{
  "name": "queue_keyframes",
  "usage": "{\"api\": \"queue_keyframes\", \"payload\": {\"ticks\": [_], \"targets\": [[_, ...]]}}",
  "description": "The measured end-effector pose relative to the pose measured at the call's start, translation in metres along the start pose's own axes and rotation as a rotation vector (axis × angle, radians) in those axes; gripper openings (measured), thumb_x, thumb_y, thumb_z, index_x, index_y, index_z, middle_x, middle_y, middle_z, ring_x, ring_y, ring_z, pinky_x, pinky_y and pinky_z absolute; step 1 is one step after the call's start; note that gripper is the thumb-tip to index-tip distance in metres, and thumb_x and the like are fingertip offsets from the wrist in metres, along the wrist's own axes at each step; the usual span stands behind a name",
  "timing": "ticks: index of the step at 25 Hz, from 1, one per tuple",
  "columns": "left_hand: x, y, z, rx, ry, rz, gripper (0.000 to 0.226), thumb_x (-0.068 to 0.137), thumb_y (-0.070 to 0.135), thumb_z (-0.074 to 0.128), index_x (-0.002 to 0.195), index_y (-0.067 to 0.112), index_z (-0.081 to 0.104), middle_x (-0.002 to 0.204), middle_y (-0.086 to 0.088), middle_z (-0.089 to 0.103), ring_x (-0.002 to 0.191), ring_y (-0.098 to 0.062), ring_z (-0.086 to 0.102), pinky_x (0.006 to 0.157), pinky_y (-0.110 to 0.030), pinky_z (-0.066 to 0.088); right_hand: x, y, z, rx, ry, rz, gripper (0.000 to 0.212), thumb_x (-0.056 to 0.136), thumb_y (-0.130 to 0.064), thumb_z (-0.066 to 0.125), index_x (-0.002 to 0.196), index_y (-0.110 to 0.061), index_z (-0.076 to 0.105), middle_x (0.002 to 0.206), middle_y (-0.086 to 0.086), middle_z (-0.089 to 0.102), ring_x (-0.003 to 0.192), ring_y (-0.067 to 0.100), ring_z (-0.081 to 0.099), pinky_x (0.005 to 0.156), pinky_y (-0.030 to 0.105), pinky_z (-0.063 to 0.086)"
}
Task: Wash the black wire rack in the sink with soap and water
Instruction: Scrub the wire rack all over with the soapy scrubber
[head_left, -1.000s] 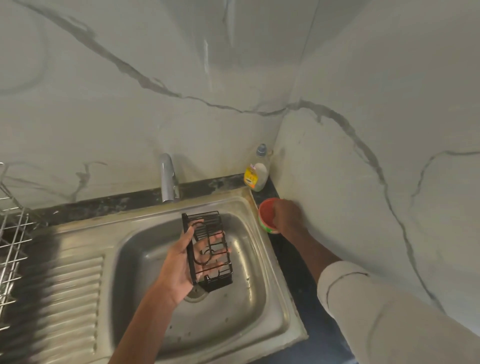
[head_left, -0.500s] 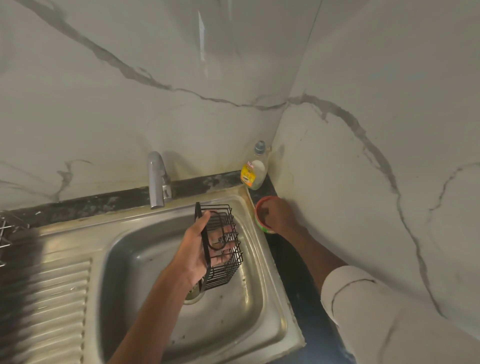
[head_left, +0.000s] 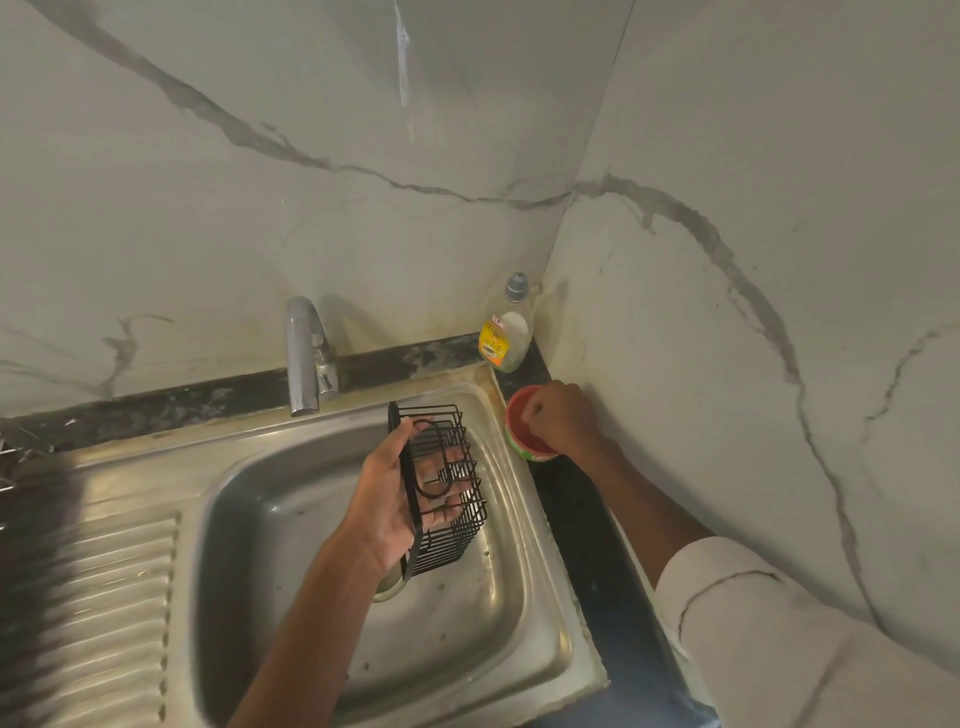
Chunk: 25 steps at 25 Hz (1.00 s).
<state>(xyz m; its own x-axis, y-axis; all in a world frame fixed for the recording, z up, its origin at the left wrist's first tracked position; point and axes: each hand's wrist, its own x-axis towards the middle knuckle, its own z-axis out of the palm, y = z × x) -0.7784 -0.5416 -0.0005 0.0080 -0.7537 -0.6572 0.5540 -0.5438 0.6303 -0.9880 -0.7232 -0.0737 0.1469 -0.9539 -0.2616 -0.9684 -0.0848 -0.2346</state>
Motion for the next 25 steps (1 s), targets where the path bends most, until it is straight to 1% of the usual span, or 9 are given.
{"api": "queue_keyframes", "payload": {"ticks": [4,10,11,13,14,17,20,23,25], "targets": [[-0.002,-0.005,-0.008,-0.026,0.03,0.002,0.064,0.107,0.061,0.039,0.147,0.018,0.062,0.134,-0.013,0.074,0.122,-0.043,0.071,0.108,-0.054,0.046,-0.009,-0.006,0.012,-0.065,0.001,0.029,0.049,0.094,-0.023,0.073,0.138,-0.008,0.06,0.134,0.013,0.062,0.124,0.03,0.061,0.101,0.036,0.049],[-0.012,-0.005,-0.018,-0.089,0.051,0.007,0.072,0.105,0.069,0.034,0.141,0.017,0.068,0.137,-0.017,0.072,0.132,-0.048,0.063,0.116,-0.058,0.04,-0.009,-0.001,0.021,-0.057,-0.017,-0.016,0.04,0.097,-0.026,0.068,0.133,-0.01,0.063,0.133,0.01,0.063,0.124,0.027,0.06,0.103,0.035,0.048],[-0.013,-0.006,-0.021,-0.112,0.047,0.011,0.078,0.103,0.074,0.033,0.143,0.017,0.067,0.139,-0.019,0.07,0.132,-0.048,0.062,0.116,-0.06,0.04,-0.008,-0.001,0.022,-0.091,-0.013,-0.052,0.038,0.097,-0.028,0.067,0.132,-0.013,0.064,0.13,0.006,0.065,0.119,0.021,0.062,0.099,0.032,0.052],[-0.018,-0.009,-0.024,-0.195,0.022,0.011,0.088,0.099,0.081,0.032,0.146,0.014,0.064,0.143,-0.023,0.066,0.133,-0.052,0.06,0.117,-0.068,0.04,-0.005,0.0,0.023,-0.036,-0.034,-0.063,0.033,0.097,-0.029,0.061,0.128,-0.018,0.068,0.114,-0.007,0.068,0.096,0.003,0.065,0.076,0.018,0.057],[-0.021,-0.01,-0.026,-0.238,0.003,0.012,0.091,0.098,0.082,0.031,0.148,0.013,0.062,0.144,-0.025,0.065,0.133,-0.053,0.059,0.115,-0.072,0.04,-0.006,-0.001,0.022,-0.041,-0.052,-0.074,0.032,0.097,-0.028,0.062,0.126,-0.018,0.069,0.111,-0.007,0.068,0.094,0.002,0.066,0.075,0.017,0.056],[-0.029,-0.012,-0.032,-0.31,-0.05,0.012,0.098,0.096,0.086,0.029,0.152,0.011,0.057,0.147,-0.028,0.062,0.135,-0.057,0.057,0.112,-0.078,0.039,-0.006,0.001,0.023,-0.044,0.044,-0.02,0.039,0.099,-0.033,0.066,0.131,-0.011,0.065,0.126,0.009,0.067,0.115,0.026,0.064,0.098,0.035,0.051],[-0.038,-0.016,-0.036,-0.333,-0.073,0.009,0.1,0.095,0.088,0.027,0.153,0.012,0.056,0.147,-0.028,0.061,0.132,-0.058,0.059,0.108,-0.08,0.041,-0.019,0.0,0.009,-0.037,0.12,0.048,0.044,0.096,-0.034,0.07,0.131,-0.008,0.064,0.127,0.013,0.066,0.115,0.031,0.064,0.096,0.038,0.053],[-0.049,-0.021,-0.04,-0.368,-0.114,0.018,0.104,0.093,0.091,0.023,0.154,0.013,0.055,0.15,-0.028,0.059,0.134,-0.06,0.056,0.109,-0.083,0.038,-0.042,-0.017,-0.025,0.25,0.21,0.118,0.021,0.093,-0.019,0.072,0.112,-0.012,0.078,0.113,0.009,0.075,0.105,0.027,0.07,0.083,0.03,0.051],[-0.057,-0.025,-0.046,-0.405,-0.141,0.025,0.103,0.093,0.091,0.02,0.155,0.017,0.055,0.152,-0.029,0.057,0.137,-0.062,0.052,0.11,-0.086,0.033,-0.081,-0.039,-0.049,0.683,0.26,0.129,0.021,0.084,-0.013,0.081,0.105,-0.017,0.081,0.101,0.002,0.079,0.09,0.016,0.074,0.077,0.022,0.052]]}}
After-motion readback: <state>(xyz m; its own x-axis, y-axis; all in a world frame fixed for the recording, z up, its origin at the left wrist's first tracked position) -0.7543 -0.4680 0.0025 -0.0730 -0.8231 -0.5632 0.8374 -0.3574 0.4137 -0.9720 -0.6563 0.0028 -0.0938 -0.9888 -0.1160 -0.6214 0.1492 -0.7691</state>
